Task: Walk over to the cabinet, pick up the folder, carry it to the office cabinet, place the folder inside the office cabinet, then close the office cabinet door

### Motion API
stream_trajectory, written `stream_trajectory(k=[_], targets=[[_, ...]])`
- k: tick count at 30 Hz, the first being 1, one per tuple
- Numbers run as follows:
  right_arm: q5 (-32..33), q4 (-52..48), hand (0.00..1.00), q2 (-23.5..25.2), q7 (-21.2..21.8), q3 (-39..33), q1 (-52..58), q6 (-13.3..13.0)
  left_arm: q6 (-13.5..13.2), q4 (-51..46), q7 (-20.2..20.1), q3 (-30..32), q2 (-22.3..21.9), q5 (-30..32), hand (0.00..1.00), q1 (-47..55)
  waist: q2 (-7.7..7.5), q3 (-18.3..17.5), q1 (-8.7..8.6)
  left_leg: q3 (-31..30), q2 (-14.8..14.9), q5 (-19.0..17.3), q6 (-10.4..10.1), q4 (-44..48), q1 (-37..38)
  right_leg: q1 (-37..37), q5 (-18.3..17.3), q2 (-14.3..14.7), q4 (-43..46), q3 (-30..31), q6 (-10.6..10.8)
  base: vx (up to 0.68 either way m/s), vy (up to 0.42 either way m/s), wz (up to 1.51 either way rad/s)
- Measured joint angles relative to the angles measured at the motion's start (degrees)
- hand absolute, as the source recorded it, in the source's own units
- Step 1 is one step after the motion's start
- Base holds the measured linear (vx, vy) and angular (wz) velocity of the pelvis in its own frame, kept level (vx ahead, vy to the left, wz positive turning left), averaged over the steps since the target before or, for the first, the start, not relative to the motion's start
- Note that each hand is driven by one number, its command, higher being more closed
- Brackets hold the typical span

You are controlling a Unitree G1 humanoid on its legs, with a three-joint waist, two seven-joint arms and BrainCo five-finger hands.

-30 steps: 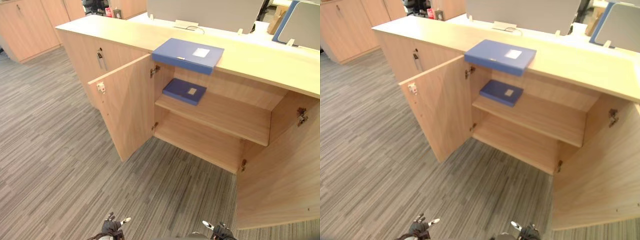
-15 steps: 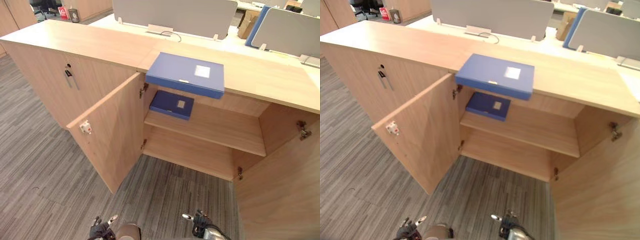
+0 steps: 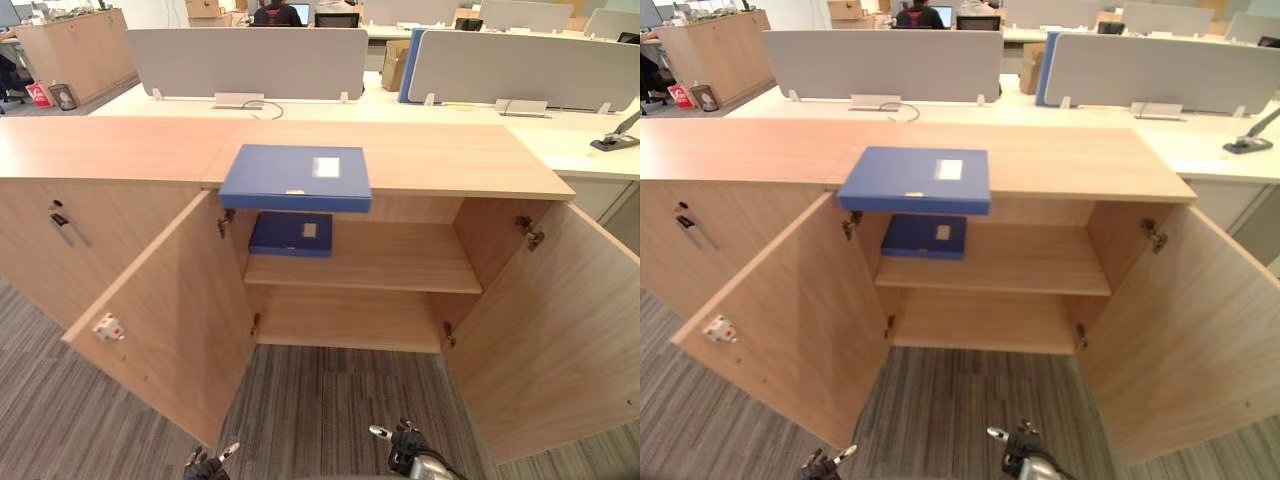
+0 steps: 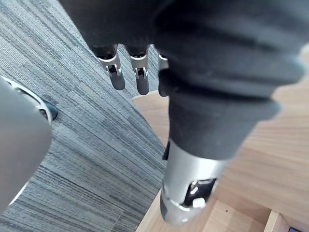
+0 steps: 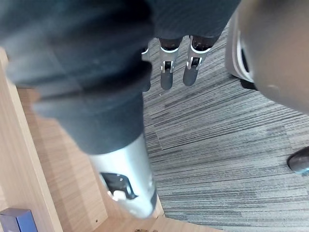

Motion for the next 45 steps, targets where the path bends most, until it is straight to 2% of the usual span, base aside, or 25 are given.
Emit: stream_trajectory(k=[4,7,11,13,14,15,16,17,18,19,20,21,22,23,24,26,28,29,30,34,36,39,42,45], targets=[[0.01,-0.01,0.0,-0.36,-0.03,0.51,-1.02,0.11,0.01,0.16,-0.5,0.36,-0.15,1.83,0.0,-0.56,0.21,1.15,-0.21,-3.13,0.7,1.51,-1.01,-3.46,1.36,-0.05,-2.55,1.22,1.38,-1.29,-0.67,0.1,-0.128,0.08],[0.31,-0.03,0.0,-0.32,0.02,-0.01,-0.81,0.03,0.1,0.25,-0.94,1.48,-0.38,2.4,0.0,-0.61,0.24,1.16,-0.36,-4.49,1.32,1.26,-1.24,-4.92,2.6,1.21,-4.24,1.53,1.7,-2.26,-0.42,0.12,-0.072,0.2],[0.52,-0.22,0.0,-0.04,0.14,-0.52,-0.1,-0.01,0.24,-0.57,-1.09,3.4,-0.91,3.11,0.0,-0.3,0.76,0.72,-0.62,-6.37,4.01,-2.44,-2.89,0.52,1.31,5.31,-5.21,4.4,-1.55,-4.8,-0.24,0.2,-0.023,0.25],[0.66,-0.28,0.0,0.56,0.2,-2.19,-0.1,-0.07,0.35,-1.84,-1.08,3.67,-0.79,3.32,0.0,-0.56,0.48,0.84,-0.69,-6.35,5.55,-5.15,-3.23,11.16,-2.94,7.6,-5.11,6.42,-3.74,-4.87,-0.21,0.28,-0.002,-0.07],[1.46,-0.32,0.0,0.55,0.2,-2.16,0.05,-0.07,0.69,-2.62,-1.06,3.6,-0.72,3.43,0.0,-0.64,0.39,0.89,-0.77,-6.26,6.81,-5.82,-3.21,20.34,-6.37,9.22,-5.07,7.21,-5.24,-4.8,-0.2,0.24,-0.006,-0.14],[2.0,-0.33,0.0,0.46,0.19,-2.13,0.11,-0.07,0.75,-2.88,-1.06,3.47,-0.74,3.5,0.0,-0.66,0.51,0.97,-0.83,-6.0,7.64,-5.75,-3.25,24.97,-7.73,10.41,-5.06,7.77,-6.23,-4.8,-0.18,0.36,0.016,-0.21],[2.32,-0.31,0.0,-0.18,0.17,-2.01,0.12,-0.07,0.8,-3.34,-1.04,2.78,-0.82,3.55,0.0,-0.69,1.32,1.34,-0.99,-5.1,9.81,-4.14,-3.68,34.54,-10.43,13.68,-4.91,9.4,-9.16,-4.74,-0.15,0.29,0.05,-0.28],[2.34,-0.24,0.0,-0.02,0.13,-1.97,0.14,-0.04,0.78,-3.96,-1.03,2.05,-0.34,3.62,0.0,-0.85,0.64,2.14,-0.69,-4.05,11.5,-0.5,-2.75,44.13,-13.57,17.18,-4.72,9.77,-11.78,-4.42,0.0,0.34,0.07,-0.31],[2.37,-0.19,0.0,-0.03,0.04,-2.08,0.27,0.01,0.7,-4.18,-1.04,1.04,0.18,3.6,0.0,-0.76,0.67,2.13,-0.27,-3.19,11.75,-1.85,-2.54,46.69,-14.7,18.49,-4.65,9.51,-12.68,-4.06,0.02,0.27,0.119,-0.32],[2.43,-0.1,0.0,-0.5,-0.23,-2.78,-0.01,0.06,0.63,-4.91,-1.07,-1.11,0.77,3.61,0.0,-0.6,0.55,2.39,-0.19,-1.24,11.22,-7.08,-2.26,49.03,-18.01,19.95,-4.66,8.54,-13.45,-3.08,0.0,0.28,0.178,-0.25],[2.45,0.41,0.0,-0.76,-0.37,-4.19,-0.7,0.01,0.37,-5.72,-1.19,-2.52,1.06,2.98,0.0,-0.58,0.27,2.56,-0.06,-0.17,9.61,-9.7,-0.59,48.28,-21.55,20.16,-4.66,6.96,-13.16,-2.75,0.02,0.29,0.221,-0.27],[2.57,1.41,0.0,-1.06,-0.55,-5.57,-1.87,0.04,0.07,-6.68,-1.49,-3.77,1.27,0.66,0.0,-0.53,0.2,3.38,0.2,0.9,7.28,-10.46,1.01,43.76,-24.28,19.71,-4.68,4.69,-11.55,-2.51,0.05,0.32,0.294,-0.2],[2.86,2.12,0.0,-1.7,-0.69,-6.56,-2.86,0.07,-0.3,-7.34,-1.69,-5.37,0.91,-3.05,0.0,-0.22,1.01,4.73,0.28,0.89,4.86,-6.97,1.86,31.53,-25.56,19.62,-4.91,2.94,-8.36,-1.87,0.57,0.34,0.344,-0.27],[3.3,2.2,0.0,-1.86,-0.86,-6.31,-2.76,0.2,-0.53,-7.34,-1.77,-5.89,0.79,-7.27,0.0,0.36,2.16,5.56,0.7,1.11,4.63,0.72,4.05,24.91,-23.66,20.24,-6.62,2.39,-6.45,0.42,2.23,0.36,0.343,-0.16],[3.71,2.16,0.0,-1.4,-0.7,-5.61,-2.63,0.33,-0.59,-7.33,-1.6,-5.9,0.91,-8.57,0.0,0.27,1.78,5.48,0.77,1.2,4.09,0.58,4.28,23.71,-22.71,20.05,-7.35,3.27,-7.74,2.67,3.0,0.32,0.246,-0.11],[4.44,2.16,0.0,-0.44,-0.56,-4.08,-3.94,0.19,-0.86,-7.33,-2.03,-6.73,0.88,-12.66,0.0,0.3,2.04,5.59,1.12,0.62,4.02,1.85,4.17,18.63,-19.79,17.88,-6.8,7.58,-13.02,5.14,2.05,0.22,0.121,-0.08],[4.44,2.08,0.0,-0.14,-0.57,-3.4,-4.18,-0.06,-0.84,-7.43,-2.61,-7.75,1.11,-16.22,0.0,0.56,1.6,5.55,1.18,0.52,2.65,2.19,4.2,14.88,-15.78,17.52,-4.94,9.42,-18.04,5.32,-0.17,0.14,0.038,0.06],[4.44,1.92,0.0,-0.18,-0.63,-1.83,-4.06,-0.08,-0.82,-8.17,-2.7,-8.24,1.13,-16.97,0.0,1.06,1.38,5.49,1.15,0.71,1.82,2.18,4.19,14.12,-14.25,16.68,-1.98,9.33,-18.91,5.68,-0.54,0.06,-0.031,0.29],[4.44,1.67,0.0,-0.13,-0.5,-0.42,-3.34,-0.18,-0.79,-10.21,-2.93,-9.03,0.92,-18.23,0.0,2.13,1.23,4.35,0.77,0.2,0.79,2.18,4.13,13.12,-13.52,16.17,0.53,8.83,-18.1,6.5,0.42,0.04,-0.032,0.19],[4.45,0.78,0.0,0.6,-0.28,0.98,-2.24,-0.12,-1.02,-16.17,-4.33,-12.15,0.54,-23.63,0.0,3.58,1.18,3.43,0.93,0.57,0.48,3.98,2.45,8.97,-12.98,15.39,1.53,9.19,-20.1,6.81,0.54,0.09,-0.061,-0.06],[4.41,0.52,0.0,-0.04,-0.26,2.53,-0.92,-0.04,-0.98,-20.12,-4.97,-15.01,-0.08,-26.22,0.0,4.48,1.02,3.41,0.73,0.84,-0.17,6.58,1.77,3.31,-10.35,15.4,2.43,9.22,-20.7,7.0,0.35,0.03,-0.093,-0.1],[4.4,-0.01,0.0,-0.77,-0.22,3.03,-0.06,0.13,-0.91,-26.78,-4.88,-20.29,-0.08,-26.83,0.0,6.48,0.92,2.87,0.32,0.68,-1.0,9.51,1.48,-2.53,-7.82,15.39,3.05,9.19,-21.0,6.78,0.48,0.0,-0.056,0.0],[4.23,-0.12,0.0,-0.88,-0.21,3.15,0.22,0.86,-0.25,-38.25,-4.97,-26.91,0.22,-27.02,0.0,9.21,0.95,2.14,0.4,0.27,-1.8,11.61,1.78,-6.61,-5.92,15.62,3.36,8.92,-21.01,6.26,0.47,-0.03,-0.006,0.07],[3.73,-0.19,0.0,-1.24,-0.04,5.06,0.31,1.33,0.28,-45.84,-6.42,-28.59,2.2,-26.91,0.0,11.73,0.99,1.69,0.43,0.24,-2.28,12.43,2.2,-8.17,-5.0,15.84,3.83,8.59,-21.02,6.15,0.62,-0.05,0.045,0.02]])
